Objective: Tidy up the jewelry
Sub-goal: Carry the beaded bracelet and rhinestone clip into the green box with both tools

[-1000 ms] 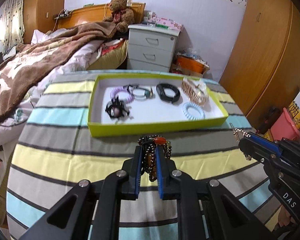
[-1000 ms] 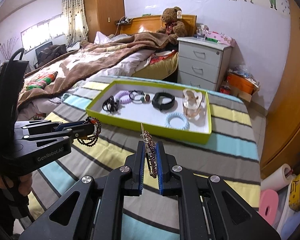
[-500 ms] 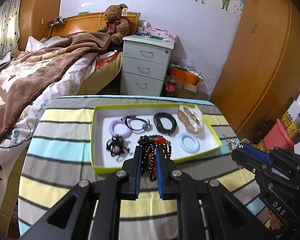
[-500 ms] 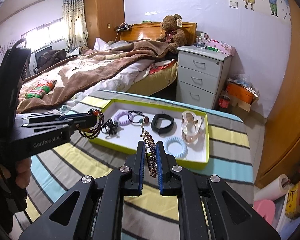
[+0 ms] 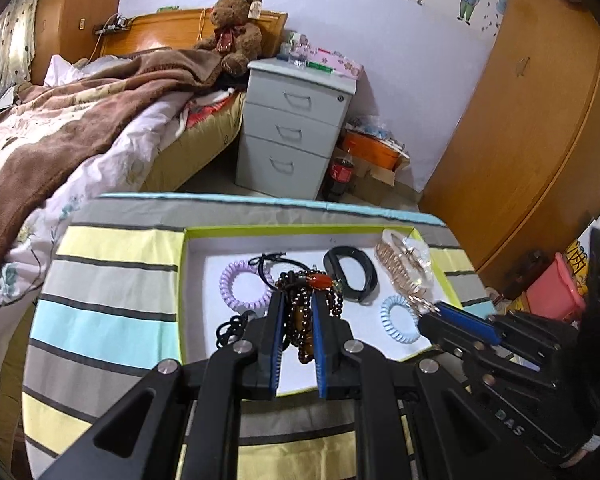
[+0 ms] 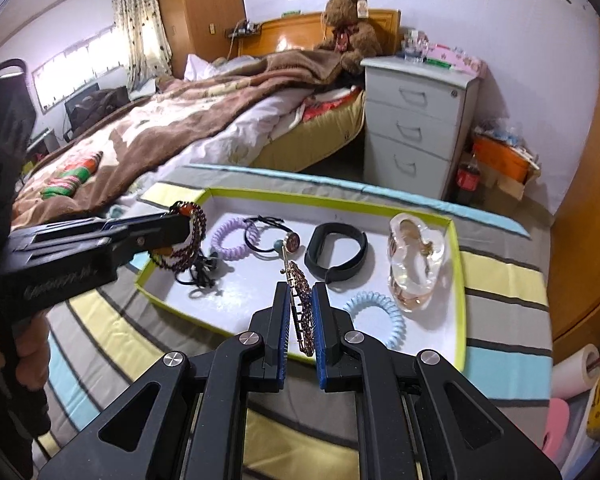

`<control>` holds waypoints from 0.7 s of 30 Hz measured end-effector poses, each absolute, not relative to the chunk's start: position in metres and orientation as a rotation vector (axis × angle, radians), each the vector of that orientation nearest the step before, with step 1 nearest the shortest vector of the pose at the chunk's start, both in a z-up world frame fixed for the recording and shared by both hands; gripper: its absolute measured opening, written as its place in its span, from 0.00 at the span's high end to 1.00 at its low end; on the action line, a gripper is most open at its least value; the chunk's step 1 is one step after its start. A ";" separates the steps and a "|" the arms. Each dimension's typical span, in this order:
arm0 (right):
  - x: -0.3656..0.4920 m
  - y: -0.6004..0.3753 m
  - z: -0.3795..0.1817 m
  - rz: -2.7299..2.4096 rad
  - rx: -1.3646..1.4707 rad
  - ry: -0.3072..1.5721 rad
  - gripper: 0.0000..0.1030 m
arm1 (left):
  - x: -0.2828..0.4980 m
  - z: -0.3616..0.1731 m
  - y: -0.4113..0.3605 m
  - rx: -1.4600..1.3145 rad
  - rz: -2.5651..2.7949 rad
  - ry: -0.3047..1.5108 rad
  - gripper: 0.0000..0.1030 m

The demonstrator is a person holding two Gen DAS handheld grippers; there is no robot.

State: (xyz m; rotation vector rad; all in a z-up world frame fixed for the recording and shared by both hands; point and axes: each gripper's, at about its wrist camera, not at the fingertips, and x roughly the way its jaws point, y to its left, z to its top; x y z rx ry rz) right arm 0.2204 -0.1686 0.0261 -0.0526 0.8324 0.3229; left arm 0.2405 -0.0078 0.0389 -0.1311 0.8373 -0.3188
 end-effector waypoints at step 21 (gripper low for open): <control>0.260 -0.162 -0.015 0.341 -0.112 0.938 0.89 | 0.247 -0.009 -0.018 -0.094 -0.301 0.937 0.86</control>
